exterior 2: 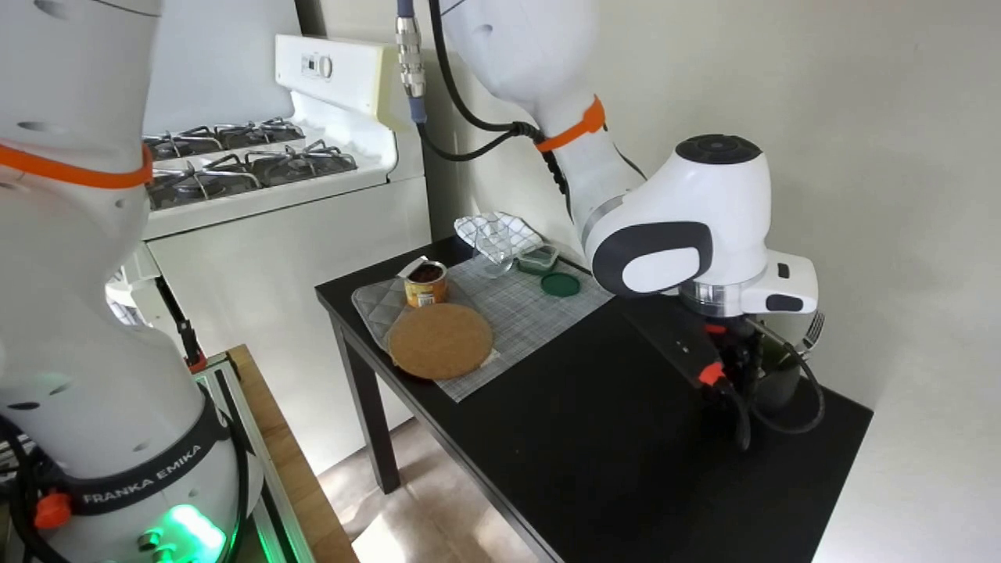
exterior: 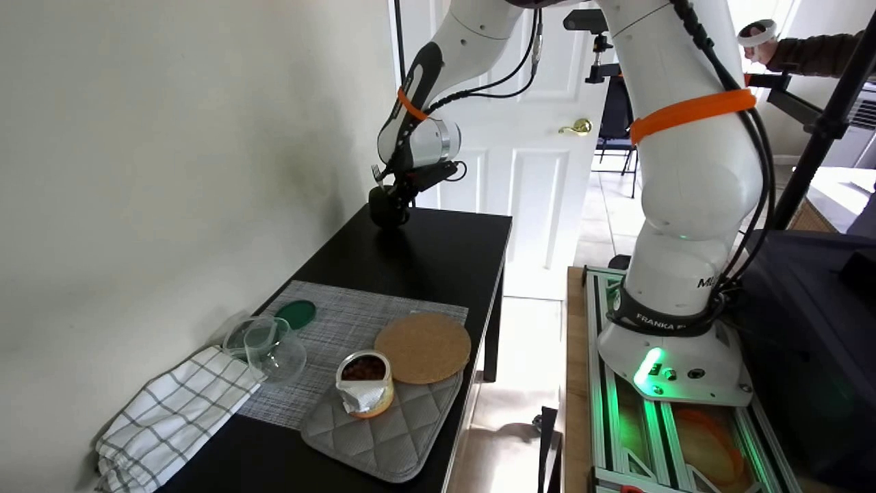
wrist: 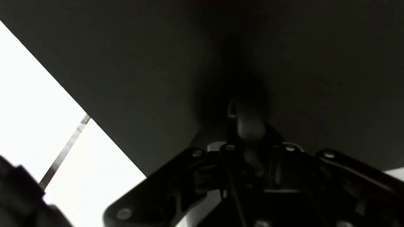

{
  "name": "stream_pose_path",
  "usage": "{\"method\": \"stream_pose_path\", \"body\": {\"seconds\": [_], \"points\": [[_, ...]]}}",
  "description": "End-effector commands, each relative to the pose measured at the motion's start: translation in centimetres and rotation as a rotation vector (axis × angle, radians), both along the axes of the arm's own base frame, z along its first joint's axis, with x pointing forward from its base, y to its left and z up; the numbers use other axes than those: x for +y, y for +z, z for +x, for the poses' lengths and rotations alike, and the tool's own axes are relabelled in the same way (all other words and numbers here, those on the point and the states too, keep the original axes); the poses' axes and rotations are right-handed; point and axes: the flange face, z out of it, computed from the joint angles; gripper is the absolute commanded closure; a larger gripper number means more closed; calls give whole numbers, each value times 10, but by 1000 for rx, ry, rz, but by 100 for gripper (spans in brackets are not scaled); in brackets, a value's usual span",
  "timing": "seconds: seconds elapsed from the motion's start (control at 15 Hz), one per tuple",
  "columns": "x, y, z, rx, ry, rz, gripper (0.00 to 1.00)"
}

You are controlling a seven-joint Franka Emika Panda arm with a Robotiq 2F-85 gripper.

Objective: Move the black mug close to the right edge of the table

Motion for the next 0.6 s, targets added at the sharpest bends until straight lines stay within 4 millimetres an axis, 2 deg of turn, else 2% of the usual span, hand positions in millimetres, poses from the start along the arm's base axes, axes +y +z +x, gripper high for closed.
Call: {"method": "stream_pose_path", "body": {"seconds": [0.0,0.2,0.27,0.4,0.53], "points": [[-7,0,7,-38,-32,-47,95],[-9,-4,7,-30,-38,-53,95],[-9,-3,8,-27,-36,-55,53],[-8,2,10,-29,-33,-52,47],[-5,13,14,-45,-24,-52,32]]}}
